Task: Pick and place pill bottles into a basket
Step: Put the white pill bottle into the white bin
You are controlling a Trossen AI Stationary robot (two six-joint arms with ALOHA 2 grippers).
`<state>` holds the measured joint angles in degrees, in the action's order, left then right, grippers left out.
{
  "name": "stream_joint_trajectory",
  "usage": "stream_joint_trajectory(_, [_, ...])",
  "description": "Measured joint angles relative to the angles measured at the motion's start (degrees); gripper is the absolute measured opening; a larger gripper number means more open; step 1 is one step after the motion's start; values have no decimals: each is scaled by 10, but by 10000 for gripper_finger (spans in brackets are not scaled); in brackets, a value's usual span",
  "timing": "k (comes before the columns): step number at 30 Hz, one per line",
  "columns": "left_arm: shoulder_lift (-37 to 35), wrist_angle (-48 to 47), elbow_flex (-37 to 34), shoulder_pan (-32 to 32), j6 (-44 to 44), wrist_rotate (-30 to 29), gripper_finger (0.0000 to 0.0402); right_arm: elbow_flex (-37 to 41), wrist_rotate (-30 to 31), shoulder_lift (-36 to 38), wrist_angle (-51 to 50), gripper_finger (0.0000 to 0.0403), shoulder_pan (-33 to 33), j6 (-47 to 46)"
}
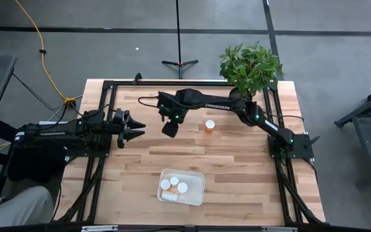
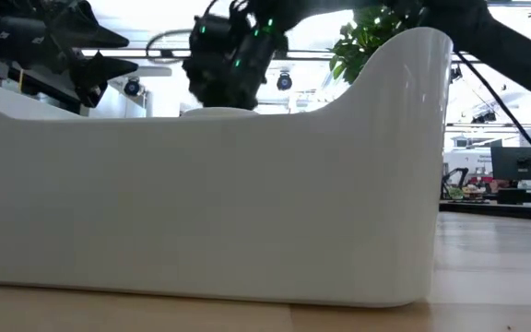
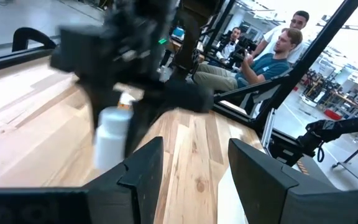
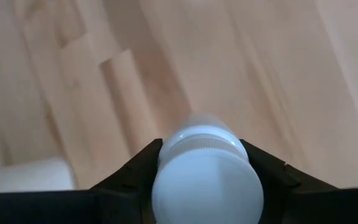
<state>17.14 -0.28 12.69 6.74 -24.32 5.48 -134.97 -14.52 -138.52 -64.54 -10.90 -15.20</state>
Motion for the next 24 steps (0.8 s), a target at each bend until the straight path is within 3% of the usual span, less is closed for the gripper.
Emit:
stream_joint_trajectory(11, [0, -1, 0, 0, 0, 0, 216, -1, -8, 66, -69, 165, 65, -16])
stream_joint_trajectory(24, [0, -3, 0, 0, 0, 0, 216, -1, 17, 76, -82, 165, 180, -119])
